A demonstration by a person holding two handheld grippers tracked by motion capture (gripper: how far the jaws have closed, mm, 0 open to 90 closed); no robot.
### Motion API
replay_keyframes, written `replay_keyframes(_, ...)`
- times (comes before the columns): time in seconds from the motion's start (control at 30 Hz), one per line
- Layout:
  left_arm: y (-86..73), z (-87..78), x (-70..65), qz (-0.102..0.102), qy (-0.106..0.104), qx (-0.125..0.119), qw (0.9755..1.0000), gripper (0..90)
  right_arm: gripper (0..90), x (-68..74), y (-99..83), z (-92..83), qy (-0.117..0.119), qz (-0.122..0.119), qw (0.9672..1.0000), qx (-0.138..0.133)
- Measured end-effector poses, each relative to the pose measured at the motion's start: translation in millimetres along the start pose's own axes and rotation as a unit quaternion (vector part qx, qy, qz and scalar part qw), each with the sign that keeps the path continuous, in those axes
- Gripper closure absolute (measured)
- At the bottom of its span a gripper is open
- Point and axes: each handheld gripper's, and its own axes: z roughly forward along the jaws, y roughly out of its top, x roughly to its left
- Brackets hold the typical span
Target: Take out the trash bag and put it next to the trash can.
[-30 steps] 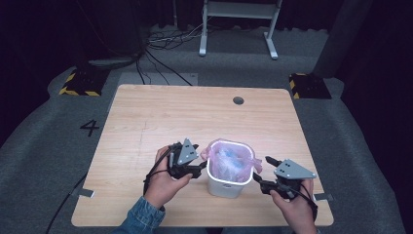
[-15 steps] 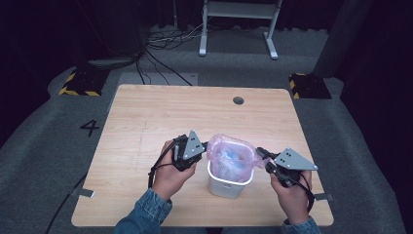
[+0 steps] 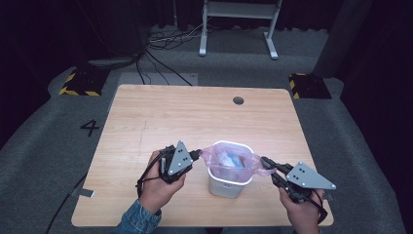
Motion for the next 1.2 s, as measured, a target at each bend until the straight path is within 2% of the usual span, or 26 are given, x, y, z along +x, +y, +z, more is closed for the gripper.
replay_keyframes(0.07,-6.0,6.4,1.5,-0.019,-0.019,0.023,0.9994,89.8,88.3,-1.4,-10.5,-0.9,0.01,0.017,0.9996,0.021)
replay_keyframes(0.1,-7.2,8.7,1.1,-0.026,-0.027,0.023,0.999,89.8,88.4,-1.8,-14.4,0.1,0.015,0.025,0.9992,0.026)
replay_keyframes(0.13,-7.2,8.7,1.1,-0.026,-0.027,0.023,0.999,89.9,88.4,-1.8,-14.4,0.1,0.015,0.025,0.9992,0.026)
replay_keyframes(0.2,-10.0,16.0,-0.4,-0.032,-0.043,0.034,0.998,89.9,88.6,-0.5,-23.6,4.9,0.027,0.039,0.9982,0.037)
replay_keyframes(0.3,-10.7,19.1,-1.2,-0.033,-0.047,0.036,0.9977,89.8,87.6,1.6,-26.8,8.6,0.032,0.042,0.9977,0.041)
replay_keyframes(0.33,-10.7,19.1,-1.2,-0.033,-0.047,0.036,0.9977,89.8,83.3,1.7,-26.9,8.8,0.031,0.043,0.9978,0.04)
replay_keyframes(0.37,-11.0,18.8,-1.0,-0.032,-0.047,0.035,0.9977,89.4,74.2,1.0,-26.9,8.7,0.026,0.042,0.998,0.038)
replay_keyframes(0.4,-11.0,18.8,-1.0,-0.032,-0.047,0.035,0.9977,86.8,74.2,1.0,-26.9,8.7,0.026,0.042,0.998,0.038)
replay_keyframes(0.43,-11.5,18.0,-0.5,-0.033,-0.042,0.034,0.998,79.6,57.5,-2.2,-27.7,6.7,0.02,0.044,0.9984,0.031)
replay_keyframes(0.47,-12.4,16.9,0.3,-0.031,-0.032,0.032,0.9985,69.9,50.8,-3.9,-28.5,4.8,0.018,0.047,0.9982,0.032)
replay_keyframes(0.5,-13.5,16.1,0.7,-0.034,-0.024,0.03,0.9987,64.2,44.6,-5.2,-29.7,2.8,0.011,0.047,0.9982,0.035)
replay_keyframes(0.53,-14.7,15.1,1.5,-0.036,-0.024,0.032,0.9986,62.2,39.8,-6.4,-31.5,0.6,0.001,0.047,0.9981,0.04)
replay_keyframes(0.57,-16.1,14.1,2.3,-0.038,-0.024,0.034,0.9984,62.2,39.8,-6.4,-31.5,0.6,0.001,0.047,0.9981,0.04)
replay_keyframes(0.63,-18.1,12.8,3.1,-0.039,-0.016,0.042,0.9982,53.0,36.0,-10.2,-41.5,-3.6,-0.008,0.061,0.9966,0.055)
replay_keyframes(0.67,-19.0,11.8,3.2,-0.039,-0.013,0.045,0.9981,53.0,36.0,-10.2,-41.5,-3.6,-0.008,0.061,0.9966,0.055)
replay_keyframes(0.73,-21.1,11.2,4.2,-0.044,-0.016,0.052,0.9975,49.8,39.7,-11.6,-54.2,-3.0,-0.001,0.079,0.9943,0.072)
replay_keyframes(0.77,-24.6,12.9,5.0,-0.054,-0.019,0.051,0.9971,49.0,39.8,-11.7,-58.2,-1.6,0.007,0.088,0.993,0.078)
replay_keyframes(1.0,-29.6,18.5,2.4,-0.073,-0.035,0.052,0.9953,48.3,35.1,-8.8,-70.3,2.4,0.037,0.122,0.9896,0.067)
replay_keyframes(1.03,-29.2,18.6,2.3,-0.077,-0.038,0.051,0.995,48.3,30.4,-8.3,-71.3,1.0,0.042,0.123,0.9893,0.067)
replay_keyframes(1.07,-28.6,18.0,2.5,-0.082,-0.038,0.047,0.9948,48.7,30.2,-6.9,-71.3,-0.1,0.044,0.119,0.9895,0.07)
replay_keyframes(1.13,-28.0,16.7,3.0,-0.086,-0.039,0.044,0.9946,49.0,27.4,-2.5,-70.5,-1.9,0.044,0.095,0.99,0.094)
replay_keyframes(1.2,-27.8,16.3,3.2,-0.088,-0.039,0.043,0.9945,49.1,25.1,3.2,-69.9,-2.2,0.022,0.041,0.989,0.14)
